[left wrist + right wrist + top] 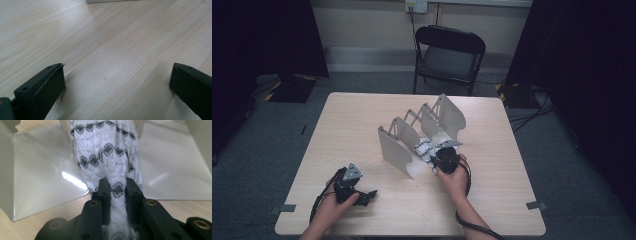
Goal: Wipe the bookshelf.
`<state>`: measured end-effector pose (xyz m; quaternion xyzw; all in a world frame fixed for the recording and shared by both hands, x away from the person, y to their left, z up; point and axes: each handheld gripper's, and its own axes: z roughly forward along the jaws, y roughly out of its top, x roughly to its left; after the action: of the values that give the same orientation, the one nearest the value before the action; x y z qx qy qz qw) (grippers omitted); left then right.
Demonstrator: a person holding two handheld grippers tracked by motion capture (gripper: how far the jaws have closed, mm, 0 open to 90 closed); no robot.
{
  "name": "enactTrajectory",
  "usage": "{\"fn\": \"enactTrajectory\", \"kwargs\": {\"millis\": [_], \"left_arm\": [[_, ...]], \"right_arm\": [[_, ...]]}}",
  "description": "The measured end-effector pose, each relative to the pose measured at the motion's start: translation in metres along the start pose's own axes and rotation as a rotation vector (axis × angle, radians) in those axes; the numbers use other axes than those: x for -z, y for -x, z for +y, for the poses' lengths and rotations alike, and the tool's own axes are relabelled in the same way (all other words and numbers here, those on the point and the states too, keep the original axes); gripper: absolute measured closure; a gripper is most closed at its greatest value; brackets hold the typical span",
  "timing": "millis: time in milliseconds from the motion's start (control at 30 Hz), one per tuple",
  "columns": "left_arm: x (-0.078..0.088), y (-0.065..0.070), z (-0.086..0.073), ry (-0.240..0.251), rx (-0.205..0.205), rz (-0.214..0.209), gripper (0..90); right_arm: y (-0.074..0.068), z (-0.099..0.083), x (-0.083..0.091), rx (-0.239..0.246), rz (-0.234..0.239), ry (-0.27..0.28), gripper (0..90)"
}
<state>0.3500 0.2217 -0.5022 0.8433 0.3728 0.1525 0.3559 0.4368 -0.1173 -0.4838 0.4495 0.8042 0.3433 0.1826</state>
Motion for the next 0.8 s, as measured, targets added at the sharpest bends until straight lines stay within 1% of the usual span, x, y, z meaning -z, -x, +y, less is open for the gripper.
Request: {"fn": "enactTrajectory", "kwargs": {"millis": [67,100,167,200,233,300,367,433,500,567,600,667,800], "left_arm": [[0.000,0.000,0.000,0.000,0.000,0.000,0.0],[0.000,0.000,0.000,0.000,0.000,0.000,0.0],[0.000,0.000,0.000,0.000,0.000,0.000,0.0],[0.000,0.000,0.000,0.000,0.000,0.000,0.0],[0.000,0.000,0.000,0.000,0.000,0.000,0.0],[0.000,0.000,0.000,0.000,0.000,0.000,0.0],[0.000,0.000,0.000,0.000,0.000,0.000,0.0],[0.000,0.000,0.000,0.000,-0.001,0.000,0.0],[0.000,0.000,0.000,0.000,0.000,0.000,0.0],[0.000,0.000,0.000,0.000,0.000,0.000,0.0],[0.000,0.000,0.000,0.000,0.000,0.000,0.0],[0.000,0.000,0.000,0.000,0.000,0.000,0.0],[0.000,0.000,0.000,0.000,-0.001,0.000,0.0]], "right_arm": [[0.000,0.004,0.005,-0.011,-0.008,0.024,78.3],[0.000,0.008,0.010,-0.018,-0.005,0.046,78.4],[-0.001,0.017,0.018,-0.011,-0.015,0.075,78.5],[-0.002,0.023,0.024,-0.009,-0.021,0.096,78.5],[-0.002,0.032,0.032,-0.011,-0.029,0.134,78.5],[-0.003,0.046,0.043,0.000,-0.039,0.177,78.5],[-0.003,0.063,0.055,0.009,-0.055,0.235,78.4],[-0.004,0.075,0.058,0.027,-0.068,0.250,78.4],[-0.005,0.079,0.055,0.039,-0.073,0.241,78.4],[-0.006,0.077,0.045,0.046,-0.085,0.213,78.4],[-0.005,0.075,0.040,0.043,-0.091,0.198,78.4],[-0.003,0.067,0.028,0.023,-0.087,0.170,78.4],[0.000,0.053,0.012,0.015,-0.096,0.122,78.4]]}}
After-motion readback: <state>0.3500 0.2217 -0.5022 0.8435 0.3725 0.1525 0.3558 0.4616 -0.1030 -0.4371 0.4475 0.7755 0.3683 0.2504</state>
